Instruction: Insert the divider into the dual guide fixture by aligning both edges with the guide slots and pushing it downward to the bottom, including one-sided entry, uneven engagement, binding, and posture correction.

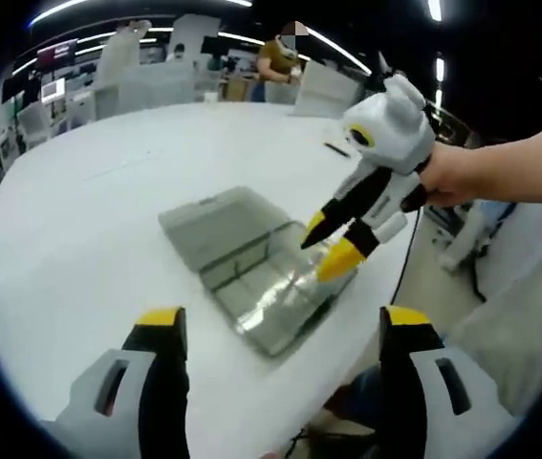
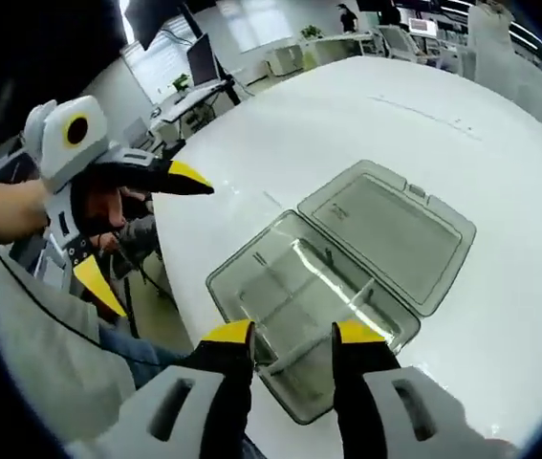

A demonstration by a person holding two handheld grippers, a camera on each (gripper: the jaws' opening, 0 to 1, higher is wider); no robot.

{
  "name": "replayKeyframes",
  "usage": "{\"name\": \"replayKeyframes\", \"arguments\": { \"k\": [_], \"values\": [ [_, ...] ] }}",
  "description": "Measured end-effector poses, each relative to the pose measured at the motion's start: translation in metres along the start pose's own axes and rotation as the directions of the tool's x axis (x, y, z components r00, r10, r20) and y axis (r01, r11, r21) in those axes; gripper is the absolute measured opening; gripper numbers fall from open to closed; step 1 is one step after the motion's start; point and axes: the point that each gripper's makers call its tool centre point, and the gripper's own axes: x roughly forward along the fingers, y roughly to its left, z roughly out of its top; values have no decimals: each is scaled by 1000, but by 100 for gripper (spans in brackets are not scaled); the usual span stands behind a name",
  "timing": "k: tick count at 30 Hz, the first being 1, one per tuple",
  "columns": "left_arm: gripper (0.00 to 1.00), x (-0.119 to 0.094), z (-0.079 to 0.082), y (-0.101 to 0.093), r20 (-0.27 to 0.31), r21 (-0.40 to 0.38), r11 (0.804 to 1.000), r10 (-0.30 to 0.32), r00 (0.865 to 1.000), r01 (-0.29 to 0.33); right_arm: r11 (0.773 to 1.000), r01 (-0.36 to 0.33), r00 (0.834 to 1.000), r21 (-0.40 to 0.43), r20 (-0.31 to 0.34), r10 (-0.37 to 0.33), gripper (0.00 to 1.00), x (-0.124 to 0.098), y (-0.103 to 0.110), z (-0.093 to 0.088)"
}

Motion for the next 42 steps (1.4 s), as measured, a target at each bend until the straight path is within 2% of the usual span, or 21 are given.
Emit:
{"name": "replayKeyframes", "arguments": {
  "k": [7,13,19,27,42],
  "values": [
    [81,-1,-1,0,-9,-18,1000,-22,1000,22,995,-13,999,-95,43,18,38,-3,4,2],
    [81,-3,-6,3,-15,-49,998,-32,999,31,985,-38,994,-168,96,54,50,-3,13,6],
    [81,-8,-11,8,-15,-94,995,-33,999,31,979,-50,989,-199,125,75,55,-6,20,7],
    [81,-13,-18,21,-21,-151,989,-11,1000,8,969,-58,981,-239,167,100,61,-11,27,13],
    [79,-20,-37,48,-90,-219,973,52,995,-71,957,-65,969,-284,212,129,68,-21,39,23]
  ]
}}
